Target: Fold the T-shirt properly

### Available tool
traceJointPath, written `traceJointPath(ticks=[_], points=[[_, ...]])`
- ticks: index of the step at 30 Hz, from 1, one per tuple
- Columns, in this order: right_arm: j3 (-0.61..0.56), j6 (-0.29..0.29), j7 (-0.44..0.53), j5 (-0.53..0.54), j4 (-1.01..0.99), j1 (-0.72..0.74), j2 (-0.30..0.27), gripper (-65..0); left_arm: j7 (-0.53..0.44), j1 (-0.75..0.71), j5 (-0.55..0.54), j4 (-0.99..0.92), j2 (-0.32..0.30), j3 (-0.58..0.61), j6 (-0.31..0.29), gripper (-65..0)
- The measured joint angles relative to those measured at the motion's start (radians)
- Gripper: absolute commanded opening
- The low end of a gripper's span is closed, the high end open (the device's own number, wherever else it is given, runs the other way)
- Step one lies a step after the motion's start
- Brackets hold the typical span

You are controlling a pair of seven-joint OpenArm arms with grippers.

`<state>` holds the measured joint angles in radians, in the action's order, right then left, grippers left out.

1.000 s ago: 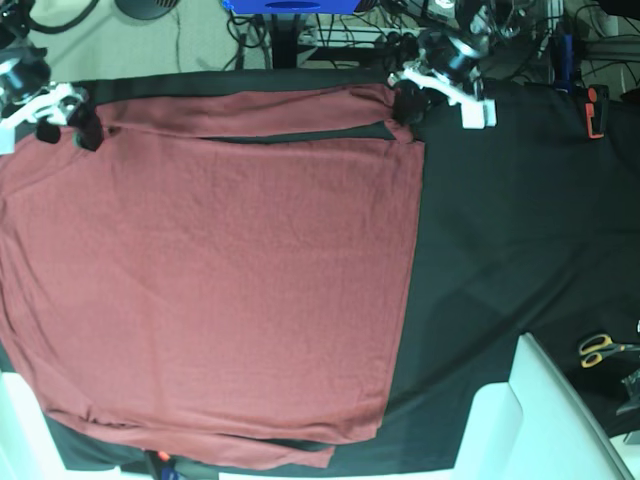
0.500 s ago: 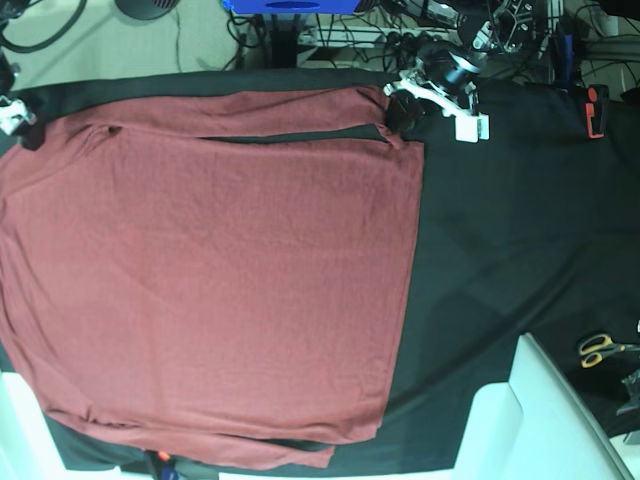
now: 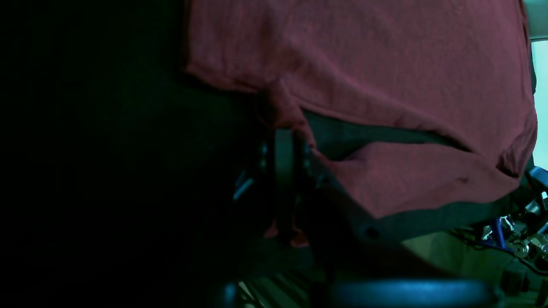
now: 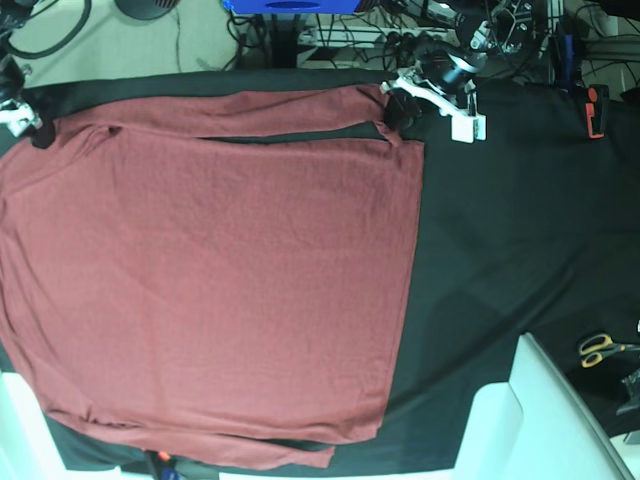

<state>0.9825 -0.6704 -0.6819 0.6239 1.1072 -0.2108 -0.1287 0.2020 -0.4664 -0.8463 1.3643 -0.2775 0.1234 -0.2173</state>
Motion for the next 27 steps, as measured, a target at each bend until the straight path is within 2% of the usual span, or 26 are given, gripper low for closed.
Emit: traceJointPath(ticks=[2,3,8,10,14,18,20,22,25,27], points=[[0.000,0.000,0.000,0.000,-0.002,0.000,0.000,-29.1,0.000,0.000,0.000,0.000,0.000,0.000,0.000,-65.0],[0.000,0.000,0.000,0.000,-0.002,-0.001,0.000,-31.8,0.001,0.000,0.000,0.000,0.000,0.000,0.000,-65.0],[0.000,0.002,-0.003,-0.002,-0.002,0.000,0.000,-58.1,0.001,0.000,0.000,0.000,0.000,0.000,0.000,-65.0],[0.000,0.005,-0.003,-0.003,-0.002,0.000,0.000,-64.7,0.001,0.000,0.000,0.000,0.000,0.000,0.000,-65.0],[0.000,0.007,-0.017,-0.003,-0.002,0.002,0.000,-60.3,0.001,-0.009,0.001,0.010,0.000,0.001,0.006,-65.0],[0.000,0.007,-0.035,-0.003,-0.001,0.005,0.001,-48.5,0.026,-0.035,0.008,0.068,-0.002,0.003,0.008,-65.0],[0.000,0.007,-0.037,-0.003,-0.001,0.005,0.001,-45.2,0.026,-0.033,0.008,0.079,-0.002,0.002,0.008,-65.0],[-0.023,0.008,-0.037,-0.003,-0.001,0.004,-0.001,-47.9,0.036,-0.027,0.007,0.079,-0.002,-0.005,0.008,-65.0],[-0.058,0.007,-0.040,-0.003,-0.001,0.006,0.003,-63.2,0.080,-0.027,0.008,0.079,-0.005,-0.008,0.009,-65.0],[-0.064,0.007,-0.041,-0.002,-0.001,0.008,0.003,-64.2,0.079,-0.027,0.008,0.079,-0.002,-0.008,0.009,-65.0]])
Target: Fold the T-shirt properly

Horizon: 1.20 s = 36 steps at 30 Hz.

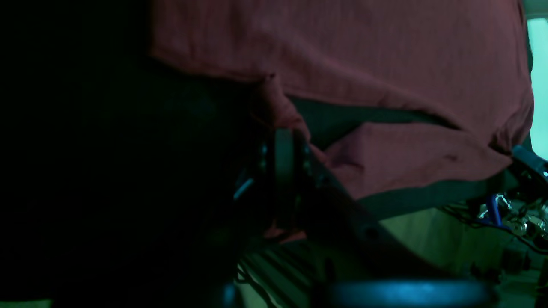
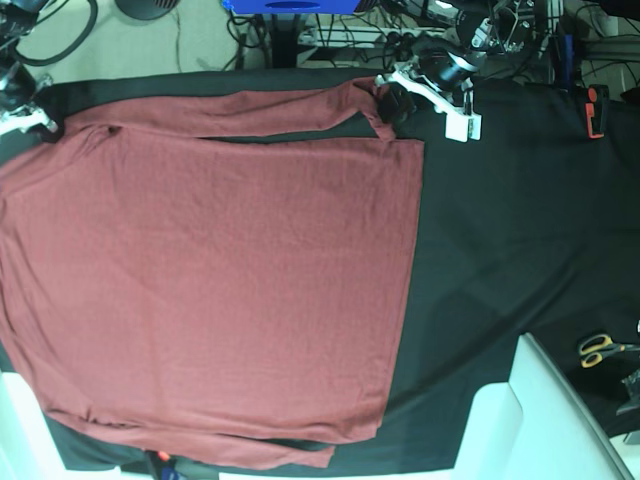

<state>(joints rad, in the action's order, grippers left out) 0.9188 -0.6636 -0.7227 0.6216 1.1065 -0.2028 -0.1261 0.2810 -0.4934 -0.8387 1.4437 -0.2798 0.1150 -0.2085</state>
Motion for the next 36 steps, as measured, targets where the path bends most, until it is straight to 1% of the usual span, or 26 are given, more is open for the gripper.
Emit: traceJointPath(ticks=[1,3,9,13,14,16,19,20,24,26,30,33,36], points=[[0.000,0.000,0.000,0.000,0.000,-0.001,-0.001,-63.6,0.000,0.001,0.000,0.000,0.000,0.000,0.000,-65.0],[0.000,0.000,0.000,-0.001,0.000,-0.003,-0.001,-64.7,0.000,0.003,0.000,0.000,0.000,0.000,0.000,-65.0],[0.005,0.000,0.000,-0.001,0.000,-0.003,-0.001,-64.7,0.000,0.003,0.000,0.002,0.000,0.005,0.001,-65.0],[0.005,0.000,0.000,-0.001,0.001,-0.002,0.000,-64.7,0.007,-0.006,0.004,0.067,-0.001,0.003,0.003,-65.0],[0.005,0.001,-0.001,-0.002,0.002,0.002,0.000,-64.7,0.011,-0.006,0.003,0.089,-0.003,0.002,0.002,-65.0],[0.007,0.005,-0.008,0.000,0.004,0.009,-0.001,-64.7,0.061,0.003,0.003,0.128,-0.009,0.002,0.002,-65.0],[0.007,0.075,-0.071,-0.001,0.029,0.018,0.000,-64.7,0.109,0.031,0.004,0.155,-0.011,-0.003,0.002,-65.0],[0.007,0.087,-0.083,-0.003,0.051,0.019,0.000,-64.7,0.121,0.042,0.004,0.159,-0.011,-0.003,0.002,-65.0],[0.011,0.138,-0.119,0.002,0.142,0.029,-0.003,-64.7,0.133,0.063,0.001,0.169,-0.008,-0.001,0.076,-65.0],[0.011,0.177,-0.134,0.002,0.162,0.039,-0.002,-64.7,0.132,0.070,0.000,0.171,-0.009,-0.002,0.078,-65.0],[0.011,0.199,-0.177,0.003,0.166,0.058,-0.002,-64.7,0.131,0.072,0.000,0.211,-0.008,-0.002,0.078,-65.0],[0.011,0.211,-0.192,0.002,0.166,0.069,-0.002,-64.8,0.135,0.073,0.000,0.244,-0.008,-0.002,0.078,-65.0],[0.006,0.211,-0.193,0.002,0.166,0.073,-0.002,-64.8,0.135,0.081,0.000,0.258,-0.008,-0.003,0.078,-65.0]])
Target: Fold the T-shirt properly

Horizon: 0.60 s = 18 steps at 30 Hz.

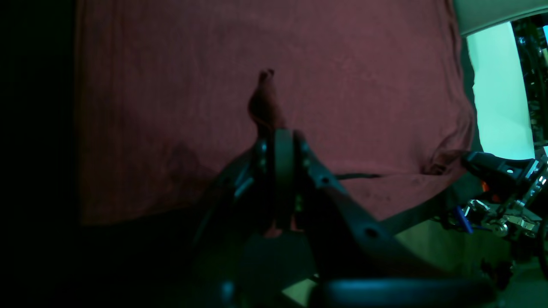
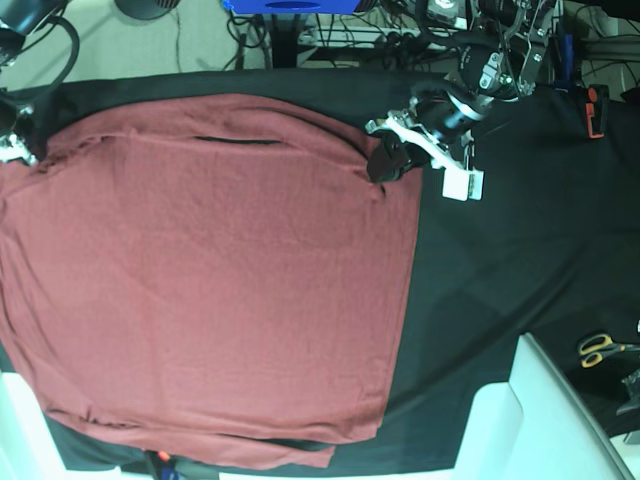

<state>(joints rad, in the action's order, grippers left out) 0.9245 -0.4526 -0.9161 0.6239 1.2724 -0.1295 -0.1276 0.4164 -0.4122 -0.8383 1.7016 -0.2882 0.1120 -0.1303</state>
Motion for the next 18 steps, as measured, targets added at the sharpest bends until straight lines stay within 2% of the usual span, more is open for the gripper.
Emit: traceJointPath(ticks=[6,7,9,13,16,18], points=[[0.000,0.000,0.000,0.000,-0.003,0.021,0.001,-64.8,0.000,0.038,0.000,0.000,0.001,0.000,0.000,-65.0],[0.000,0.011,0.000,0.000,-0.003,0.023,0.001,-64.8,0.003,0.041,-0.001,0.000,0.003,-0.007,-0.001,-65.0],[0.000,0.071,-0.002,-0.002,-0.005,0.026,0.000,-64.8,0.003,0.045,-0.013,0.000,0.014,-0.037,0.000,-65.0],[0.000,0.083,-0.001,-0.003,-0.005,0.037,0.000,-64.8,0.050,0.084,-0.081,-0.019,0.018,-0.097,0.000,-65.0],[-0.002,0.092,-0.001,-0.003,-0.005,0.058,0.001,-64.8,0.085,0.114,-0.088,-0.032,0.016,-0.118,0.002,-65.0],[-0.002,0.124,-0.001,0.000,-0.005,0.068,0.000,-64.8,0.087,0.119,-0.091,-0.038,0.018,-0.118,0.002,-65.0]])
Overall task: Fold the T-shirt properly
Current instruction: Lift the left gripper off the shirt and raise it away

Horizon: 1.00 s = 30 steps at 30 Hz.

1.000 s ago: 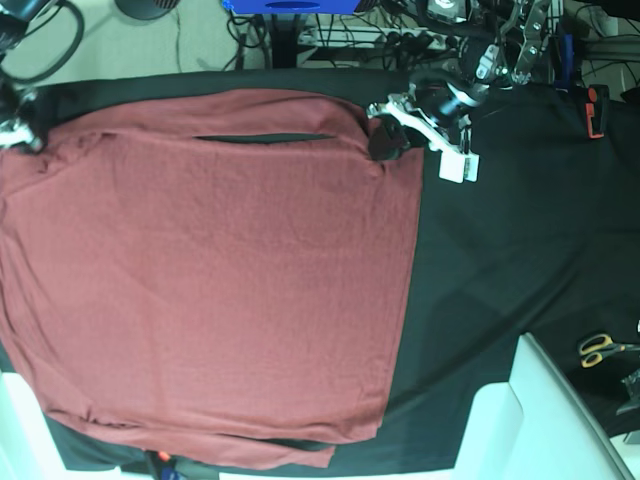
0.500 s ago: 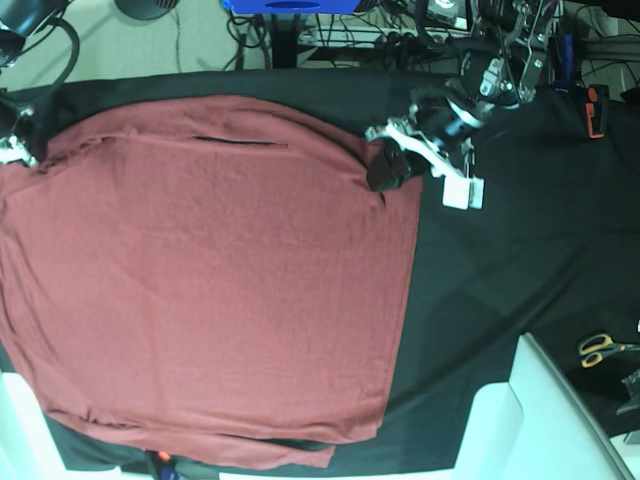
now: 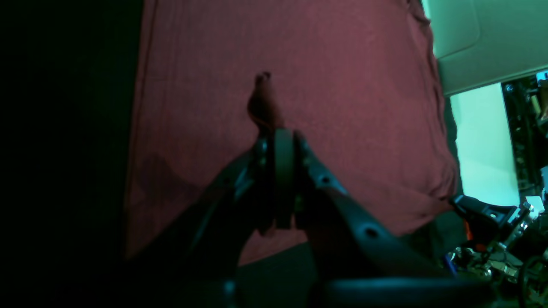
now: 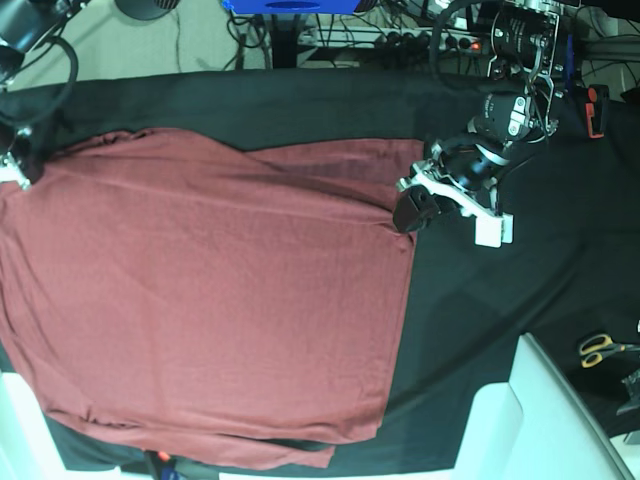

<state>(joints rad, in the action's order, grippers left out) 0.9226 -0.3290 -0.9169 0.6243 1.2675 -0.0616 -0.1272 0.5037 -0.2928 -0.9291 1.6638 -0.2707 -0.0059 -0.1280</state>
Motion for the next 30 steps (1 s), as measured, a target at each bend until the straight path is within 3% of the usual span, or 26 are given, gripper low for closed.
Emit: traceJointPath(ticks=[4,12,20,22,27,30], points=[[0.000,0.035,0.000,-0.001,0.000,0.015,0.000,-64.8,0.008,0.035,0.000,-0.038,0.002,0.006,-0.002,-65.0],[-0.039,0.036,0.008,0.001,-0.134,0.067,-0.053,-64.8,0.007,0.064,0.003,-0.098,0.031,0.010,0.000,-65.0],[-0.039,0.034,0.033,0.001,-0.157,0.083,-0.055,-64.1,0.003,0.110,0.004,-0.146,0.047,0.002,0.001,-65.0],[-0.040,0.034,0.054,0.003,-0.157,0.084,-0.055,-59.3,0.003,0.119,0.004,-0.147,0.046,0.002,0.000,-65.0],[-0.040,0.027,0.077,-0.001,-0.157,0.092,-0.057,-38.0,0.002,0.143,0.004,-0.159,0.045,0.002,0.000,-65.0],[-0.041,-0.058,0.079,-0.002,-0.151,0.102,-0.063,-32.9,0.002,0.140,0.005,-0.160,0.040,0.002,0.000,-65.0]])
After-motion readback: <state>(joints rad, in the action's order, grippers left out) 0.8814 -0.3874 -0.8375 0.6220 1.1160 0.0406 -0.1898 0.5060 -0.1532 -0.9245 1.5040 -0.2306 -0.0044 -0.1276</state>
